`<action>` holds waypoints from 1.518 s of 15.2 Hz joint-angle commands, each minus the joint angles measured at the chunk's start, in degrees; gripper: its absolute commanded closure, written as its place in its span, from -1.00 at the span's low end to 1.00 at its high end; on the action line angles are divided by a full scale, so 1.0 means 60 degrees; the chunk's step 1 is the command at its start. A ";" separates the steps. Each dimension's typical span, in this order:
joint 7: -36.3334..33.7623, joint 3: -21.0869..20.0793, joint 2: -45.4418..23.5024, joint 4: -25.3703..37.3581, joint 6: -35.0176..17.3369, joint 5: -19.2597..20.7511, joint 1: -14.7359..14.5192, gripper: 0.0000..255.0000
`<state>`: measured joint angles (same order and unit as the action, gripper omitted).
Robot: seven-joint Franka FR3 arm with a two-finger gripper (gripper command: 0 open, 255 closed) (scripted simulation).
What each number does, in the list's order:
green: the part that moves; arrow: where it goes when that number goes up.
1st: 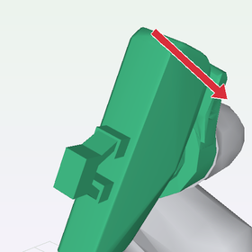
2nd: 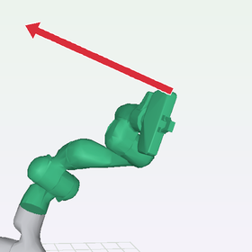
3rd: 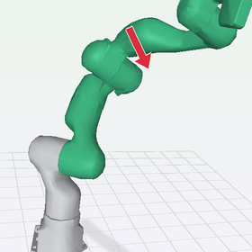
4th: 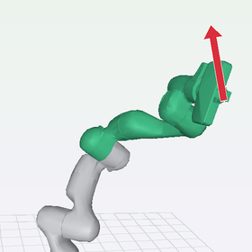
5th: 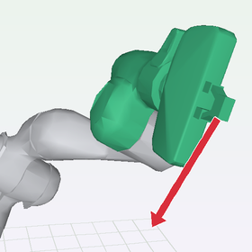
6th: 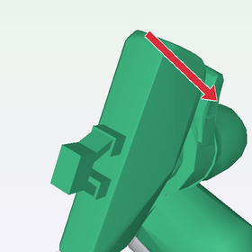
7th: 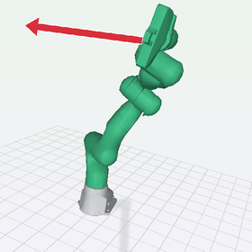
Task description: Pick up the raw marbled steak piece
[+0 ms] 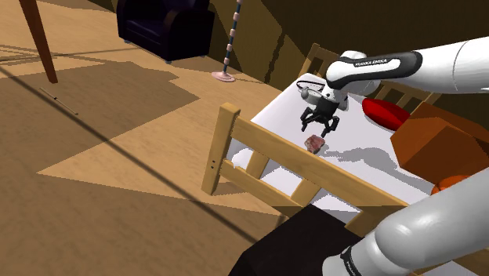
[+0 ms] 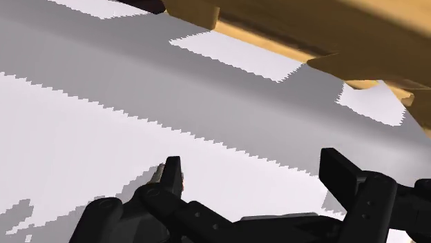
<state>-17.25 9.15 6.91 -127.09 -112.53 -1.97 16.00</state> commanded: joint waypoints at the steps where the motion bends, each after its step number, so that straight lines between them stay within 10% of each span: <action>1: -0.0136 0.0200 -0.0538 0.0266 -0.0209 -0.0137 0.0182 -1.00; 20: -0.0269 0.1009 -0.3739 0.1216 -0.2011 -0.1453 0.1240 -1.00; 21: -0.0282 0.1006 -0.3731 0.1218 -0.2002 -0.1450 0.1233 1.00; 23: -0.0282 0.1008 -0.3723 0.1209 -0.2003 -0.1448 0.1233 1.00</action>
<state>-18.97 15.19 -15.38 -119.81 -124.47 -10.65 23.39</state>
